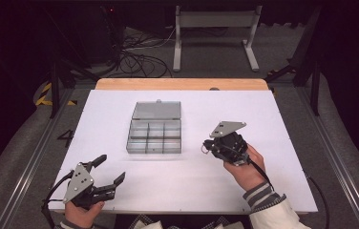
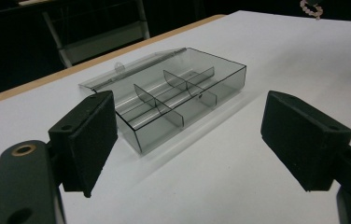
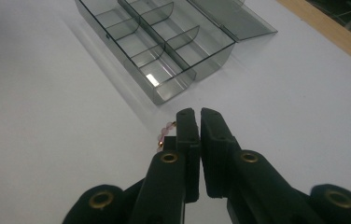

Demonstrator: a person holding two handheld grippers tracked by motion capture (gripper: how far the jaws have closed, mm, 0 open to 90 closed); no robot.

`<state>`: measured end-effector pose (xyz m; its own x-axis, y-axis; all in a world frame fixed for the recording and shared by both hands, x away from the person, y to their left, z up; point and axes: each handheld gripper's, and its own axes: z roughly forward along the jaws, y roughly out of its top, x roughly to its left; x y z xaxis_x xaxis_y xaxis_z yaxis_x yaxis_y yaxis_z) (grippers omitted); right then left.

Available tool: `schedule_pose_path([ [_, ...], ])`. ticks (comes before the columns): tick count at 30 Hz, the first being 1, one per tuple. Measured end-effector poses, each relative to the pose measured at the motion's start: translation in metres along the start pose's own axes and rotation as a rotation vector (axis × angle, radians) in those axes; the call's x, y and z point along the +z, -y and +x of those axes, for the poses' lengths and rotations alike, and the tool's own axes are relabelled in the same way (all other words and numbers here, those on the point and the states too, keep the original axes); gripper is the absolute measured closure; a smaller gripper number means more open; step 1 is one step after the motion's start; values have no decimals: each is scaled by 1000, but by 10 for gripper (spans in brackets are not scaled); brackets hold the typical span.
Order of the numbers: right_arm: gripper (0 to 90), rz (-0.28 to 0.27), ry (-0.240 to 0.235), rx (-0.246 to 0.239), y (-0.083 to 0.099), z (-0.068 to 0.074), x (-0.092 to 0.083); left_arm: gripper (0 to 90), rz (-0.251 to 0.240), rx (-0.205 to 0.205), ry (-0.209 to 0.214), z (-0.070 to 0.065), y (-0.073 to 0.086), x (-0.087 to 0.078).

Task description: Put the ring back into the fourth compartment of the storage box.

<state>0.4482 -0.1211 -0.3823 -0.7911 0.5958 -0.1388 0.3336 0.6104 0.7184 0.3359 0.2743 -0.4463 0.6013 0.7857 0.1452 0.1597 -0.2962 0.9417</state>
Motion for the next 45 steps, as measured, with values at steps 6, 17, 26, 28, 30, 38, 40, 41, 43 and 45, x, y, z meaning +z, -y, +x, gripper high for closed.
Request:
schedule_pose_path([
  [6, 872, 2, -11, -14, -11, 3, 8, 190, 0, -2, 3, 0, 0, 0],
  [17, 871, -11, -33, -37, -30, 11, 21, 190, 1, 0, 6, 0, 0, 0],
  [26, 871, -20, -43, -56, -44, 18, 29, 190, 3, 4, 9, 0, 0, 0],
  [28, 871, -20, -46, -61, -47, 19, 32, 190, 1, 3, 9, 0, 0, 0],
  [30, 871, -21, -48, -66, -50, 21, 35, 190, 1, 1, 11, -1, 0, -1],
  [38, 871, -29, -50, -74, -54, 24, 41, 190, 1, 0, 12, -1, 0, -1],
  [40, 871, -37, -48, -81, -55, 25, 43, 190, 1, 3, 10, 0, 0, -1],
  [41, 871, -41, -46, -80, -56, 25, 44, 190, 1, 3, 10, 0, 0, -1],
  [43, 871, -45, -53, -78, -58, 26, 46, 190, 3, 3, 9, -1, 0, -1],
  [45, 871, -49, -60, -73, -60, 26, 49, 190, 4, 1, 7, -1, 1, -2],
])
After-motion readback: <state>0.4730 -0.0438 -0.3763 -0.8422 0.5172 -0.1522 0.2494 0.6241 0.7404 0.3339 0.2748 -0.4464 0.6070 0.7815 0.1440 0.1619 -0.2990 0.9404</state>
